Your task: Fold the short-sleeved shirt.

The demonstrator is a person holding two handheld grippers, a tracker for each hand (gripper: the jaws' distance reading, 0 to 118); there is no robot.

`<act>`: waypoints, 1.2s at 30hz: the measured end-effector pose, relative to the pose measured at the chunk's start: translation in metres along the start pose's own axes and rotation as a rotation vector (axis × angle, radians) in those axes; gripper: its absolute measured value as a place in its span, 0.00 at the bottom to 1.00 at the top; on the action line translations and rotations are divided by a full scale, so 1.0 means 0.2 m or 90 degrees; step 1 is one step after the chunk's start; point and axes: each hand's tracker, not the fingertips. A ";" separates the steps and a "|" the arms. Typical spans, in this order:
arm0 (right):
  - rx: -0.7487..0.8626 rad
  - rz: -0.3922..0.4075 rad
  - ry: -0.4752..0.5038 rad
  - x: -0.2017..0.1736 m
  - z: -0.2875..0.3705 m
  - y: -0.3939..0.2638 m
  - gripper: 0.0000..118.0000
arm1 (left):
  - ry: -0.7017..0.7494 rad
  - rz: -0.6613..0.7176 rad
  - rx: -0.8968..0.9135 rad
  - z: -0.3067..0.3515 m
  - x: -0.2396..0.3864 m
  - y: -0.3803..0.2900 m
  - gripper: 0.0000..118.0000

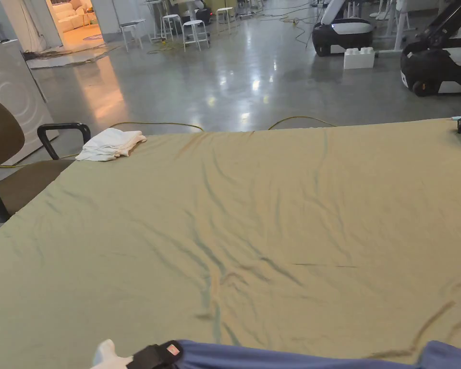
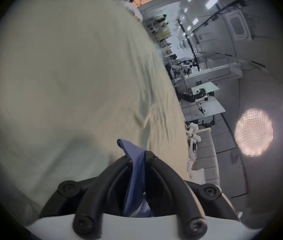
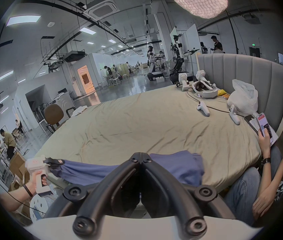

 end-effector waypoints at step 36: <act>-0.076 -0.096 -0.039 0.39 0.11 -0.26 0.00 | -0.004 -0.290 -0.175 -0.54 0.91 -0.69 0.39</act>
